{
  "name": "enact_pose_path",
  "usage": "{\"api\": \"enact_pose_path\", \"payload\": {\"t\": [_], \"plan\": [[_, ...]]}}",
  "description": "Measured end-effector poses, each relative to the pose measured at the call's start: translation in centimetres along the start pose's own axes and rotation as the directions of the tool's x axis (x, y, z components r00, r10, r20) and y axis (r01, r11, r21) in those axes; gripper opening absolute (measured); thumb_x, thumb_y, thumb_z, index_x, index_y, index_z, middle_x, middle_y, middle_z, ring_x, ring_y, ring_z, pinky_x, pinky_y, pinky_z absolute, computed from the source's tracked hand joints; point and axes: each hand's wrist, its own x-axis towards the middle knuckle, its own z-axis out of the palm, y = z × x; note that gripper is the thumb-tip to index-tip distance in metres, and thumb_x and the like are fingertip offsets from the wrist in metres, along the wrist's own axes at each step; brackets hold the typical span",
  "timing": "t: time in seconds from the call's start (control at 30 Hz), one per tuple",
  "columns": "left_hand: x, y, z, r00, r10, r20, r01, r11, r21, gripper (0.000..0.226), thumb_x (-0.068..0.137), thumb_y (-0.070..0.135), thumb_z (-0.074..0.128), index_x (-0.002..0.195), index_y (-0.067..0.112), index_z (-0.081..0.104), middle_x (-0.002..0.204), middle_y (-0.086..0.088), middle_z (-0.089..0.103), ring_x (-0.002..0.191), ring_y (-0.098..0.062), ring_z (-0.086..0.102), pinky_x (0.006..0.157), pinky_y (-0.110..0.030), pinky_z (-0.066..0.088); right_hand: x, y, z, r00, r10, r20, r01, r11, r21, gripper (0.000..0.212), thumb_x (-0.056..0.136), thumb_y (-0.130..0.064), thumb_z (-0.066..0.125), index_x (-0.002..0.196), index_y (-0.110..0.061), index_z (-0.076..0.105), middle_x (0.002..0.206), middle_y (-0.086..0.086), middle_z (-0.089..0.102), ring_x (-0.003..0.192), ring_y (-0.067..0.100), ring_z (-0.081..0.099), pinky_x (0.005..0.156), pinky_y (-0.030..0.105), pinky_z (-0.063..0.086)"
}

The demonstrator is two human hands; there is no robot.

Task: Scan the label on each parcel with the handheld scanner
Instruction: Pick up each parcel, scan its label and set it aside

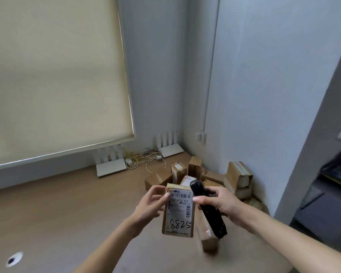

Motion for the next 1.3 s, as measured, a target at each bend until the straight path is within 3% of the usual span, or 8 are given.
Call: {"api": "enact_pose_path", "payload": {"t": [0.1,0.2,0.43,0.67,0.9,1.03,1.17,1.3], "plan": [[-3.4,1.8,-1.5,0.997,0.048,-0.056,-0.047,0.998,0.035,0.049,0.082,0.067,0.057,0.122,0.04,0.052,0.109,0.001,0.075,0.102,-0.01,0.069,0.08,-0.025,0.049,-1.7,-3.2,1.3,0.999,-0.036,0.034,0.036,0.999,0.001,0.077,0.056,-0.062,0.092,0.123,-0.03,0.071,0.105,-0.003,0.081,0.097,0.014,0.077,0.077,0.028,0.057],[-5.4,3.3,-2.8,0.994,0.057,-0.095,-0.057,0.998,-0.006,0.049,0.086,0.067,0.059,0.126,0.041,0.05,0.117,-0.01,0.067,0.111,-0.023,0.066,0.091,-0.046,0.056,-2.7,-5.6,2.7,0.996,-0.063,0.06,0.062,0.998,0.016,0.074,0.056,-0.061,0.091,0.12,-0.029,0.072,0.101,-0.003,0.081,0.091,0.012,0.078,0.073,0.028,0.06],[-7.7,6.3,-4.7,0.959,0.049,-0.279,-0.074,0.994,-0.082,0.051,0.085,0.064,0.063,0.132,0.052,0.046,0.115,-0.014,0.066,0.097,-0.028,0.073,0.068,-0.047,0.063,-2.9,-8.9,3.4,0.982,-0.179,0.058,0.177,0.983,0.049,0.07,0.056,-0.053,0.094,0.116,-0.022,0.076,0.1,0.004,0.081,0.095,0.022,0.078,0.088,0.037,0.061],[-8.4,7.7,-4.0,0.894,0.017,-0.448,-0.091,0.985,-0.144,0.048,0.09,0.059,0.061,0.134,0.053,0.044,0.111,-0.01,0.068,0.101,-0.029,0.069,0.066,-0.05,0.063,-3.8,-9.5,3.8,0.964,-0.207,0.167,0.218,0.975,-0.048,0.064,0.063,-0.052,0.095,0.118,-0.028,0.076,0.109,-0.009,0.079,0.099,0.004,0.074,0.08,0.017,0.054],[-9.3,8.5,-2.6,0.825,-0.053,-0.562,-0.057,0.983,-0.177,0.043,0.092,0.06,0.057,0.117,0.026,0.052,0.112,-0.006,0.069,0.097,-0.023,0.071,0.062,-0.04,0.063,-3.8,-9.4,4.5,0.956,-0.231,0.181,0.237,0.971,-0.013,0.072,0.058,-0.053,0.097,0.12,-0.026,0.075,0.109,-0.008,0.08,0.1,0.007,0.075,0.08,0.018,0.056],[-10.4,7.8,-2.7,0.897,-0.001,-0.443,-0.112,0.967,-0.23,0.044,0.088,0.047,0.071,0.127,0.032,0.059,0.114,0.002,0.074,0.098,-0.014,0.073,0.072,-0.038,0.062,-4.2,-9.3,4.9,0.953,-0.247,0.172,0.25,0.968,0.008,0.071,0.057,-0.054,0.096,0.118,-0.025,0.076,0.107,-0.008,0.08,0.1,0.008,0.075,0.083,0.022,0.056],[-11.6,7.1,-2.5,0.952,-0.024,-0.305,-0.045,0.975,-0.218,0.062,0.074,0.042,0.078,0.122,0.066,0.049,0.109,0.005,0.075,0.105,-0.015,0.071,0.08,-0.042,0.061,-4.6,-9.0,4.8,0.954,-0.24,0.181,0.244,0.97,0.0,0.063,0.062,-0.049,0.096,0.116,-0.025,0.076,0.105,-0.008,0.08,0.098,0.008,0.076,0.078,0.018,0.056],[-12.2,6.8,-2.3,0.925,0.008,-0.379,-0.064,0.989,-0.135,0.056,0.076,0.049,0.082,0.125,0.046,0.056,0.102,-0.003,0.076,0.092,-0.015,0.075,0.072,-0.041,0.064,-5.0,-8.7,4.6,0.953,-0.266,0.145,0.274,0.961,-0.036,0.061,0.06,-0.043,0.099,0.114,-0.03,0.073,0.101,-0.018,0.079,0.094,-0.003,0.073,0.07,0.008,0.053]]}}
